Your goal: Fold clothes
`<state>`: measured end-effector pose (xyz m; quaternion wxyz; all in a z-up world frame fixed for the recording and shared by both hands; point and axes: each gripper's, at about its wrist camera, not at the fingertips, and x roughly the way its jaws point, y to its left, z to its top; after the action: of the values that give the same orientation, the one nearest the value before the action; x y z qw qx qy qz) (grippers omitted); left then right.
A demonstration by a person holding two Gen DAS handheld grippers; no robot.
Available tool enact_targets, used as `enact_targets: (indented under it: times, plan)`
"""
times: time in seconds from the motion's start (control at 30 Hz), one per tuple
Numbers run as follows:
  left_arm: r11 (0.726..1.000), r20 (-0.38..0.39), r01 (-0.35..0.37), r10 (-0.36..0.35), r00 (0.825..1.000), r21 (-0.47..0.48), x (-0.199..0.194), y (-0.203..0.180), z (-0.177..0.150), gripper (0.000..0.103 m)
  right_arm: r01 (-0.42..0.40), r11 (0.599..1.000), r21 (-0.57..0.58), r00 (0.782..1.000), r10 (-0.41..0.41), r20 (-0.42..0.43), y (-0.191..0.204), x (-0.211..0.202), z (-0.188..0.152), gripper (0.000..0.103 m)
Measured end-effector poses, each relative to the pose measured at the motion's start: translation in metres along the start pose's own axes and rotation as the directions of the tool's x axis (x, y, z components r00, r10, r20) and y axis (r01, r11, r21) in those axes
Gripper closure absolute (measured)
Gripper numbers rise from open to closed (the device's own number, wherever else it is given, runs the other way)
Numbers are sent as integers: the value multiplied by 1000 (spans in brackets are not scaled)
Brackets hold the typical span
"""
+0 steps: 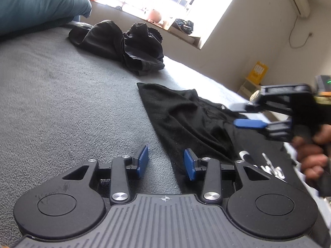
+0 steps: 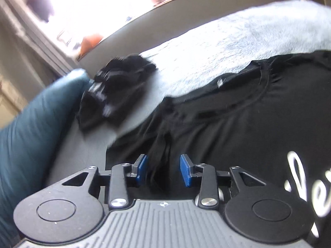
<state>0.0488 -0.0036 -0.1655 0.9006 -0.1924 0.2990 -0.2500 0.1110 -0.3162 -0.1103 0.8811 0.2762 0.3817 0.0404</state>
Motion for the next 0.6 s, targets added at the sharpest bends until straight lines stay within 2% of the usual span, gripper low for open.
enact_targets:
  times: [0.13,0.2,0.33,0.47,0.57,0.6]
  plan:
    - [999,9,23,-23,1000,-23,0,4,-1,65,-46,989,138,997,54,-50,-18,34,25,65]
    - [999,13,27,-27,1000,-25,0,5,-2,65,-65,984,163,994,78,-73,-21,47,30,65]
    - [999,19,39,-39,999,-37,-1,7,-3,65,-55,988,144,991,72,-114,-19,65,33,65]
    - [998,23,44,-43,999,-41,-1,8,-3,65,-49,996,76,990,58,-126,-13,74,34,68]
    - [998,25,47,-46,999,-44,-1,8,-3,65,-42,999,8,991,42,-125,-6,78,33,91]
    - [998,25,48,-47,999,-45,-1,9,-3,65,-44,999,-18,992,41,-120,-4,78,33,102]
